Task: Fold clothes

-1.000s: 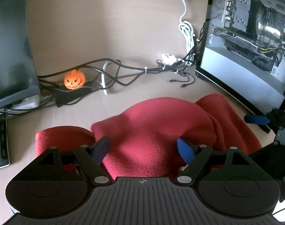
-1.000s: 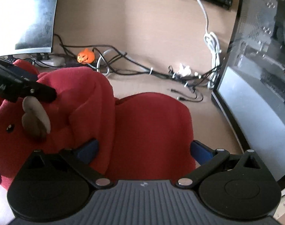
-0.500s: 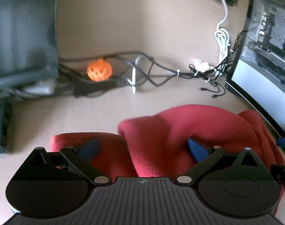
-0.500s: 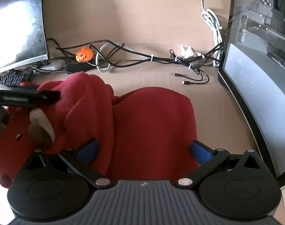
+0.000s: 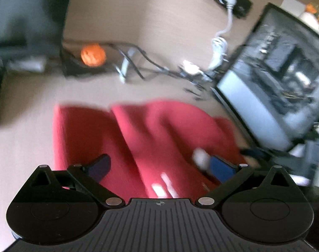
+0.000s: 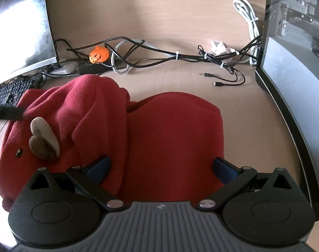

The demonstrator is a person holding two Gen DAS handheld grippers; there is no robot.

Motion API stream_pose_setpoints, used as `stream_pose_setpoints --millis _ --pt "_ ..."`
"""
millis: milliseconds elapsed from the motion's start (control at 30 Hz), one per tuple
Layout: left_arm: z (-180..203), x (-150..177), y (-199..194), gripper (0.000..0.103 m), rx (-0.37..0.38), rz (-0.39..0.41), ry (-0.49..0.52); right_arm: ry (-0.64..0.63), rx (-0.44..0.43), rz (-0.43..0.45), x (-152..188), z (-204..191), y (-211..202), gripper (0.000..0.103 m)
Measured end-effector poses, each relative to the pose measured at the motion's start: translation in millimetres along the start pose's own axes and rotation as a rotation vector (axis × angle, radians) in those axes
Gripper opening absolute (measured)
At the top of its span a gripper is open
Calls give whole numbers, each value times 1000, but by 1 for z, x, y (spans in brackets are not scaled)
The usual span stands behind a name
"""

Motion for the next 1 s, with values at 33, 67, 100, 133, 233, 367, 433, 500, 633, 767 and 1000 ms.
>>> stream_pose_setpoints --millis 33,67,100,133,233,367,433,500,633,767,1000 --pt "0 6 -5 103 12 -15 -32 -3 1 5 -1 0 -1 103" --pt "-1 10 -7 103 7 -25 -48 -10 6 14 -5 0 -5 103" --pt "-1 14 -8 103 1 -35 -60 -9 13 48 -13 0 -12 103" --pt "-2 18 -6 103 -6 -41 -52 -7 19 85 -20 1 -21 103" --pt "-1 23 -2 102 -17 -39 -36 103 -26 199 -44 7 -45 103" --pt "1 18 3 102 -15 -14 -10 282 -173 194 -53 9 -33 103" --pt "2 14 5 102 -11 1 3 315 -222 163 -49 5 -19 97" --pt "0 11 7 102 -4 15 -2 311 -240 115 -41 -1 -5 83" --pt "-1 12 12 101 -1 21 -11 321 -231 77 -25 -5 8 71" --pt "0 15 17 68 17 10 -13 362 -273 68 -22 -7 9 61" --pt "9 0 12 49 110 23 -5 376 -349 81 -29 -16 -6 52"
Point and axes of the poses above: each gripper's, at about its wrist camera, not at the fingertips, and y roughly the way its jaws point, z to its right, x to its underside, the point moved 2 cm from there along y, roughly the way its jaws point, and after that the axes turned 12 degrees about z, right-handed, at the moved point
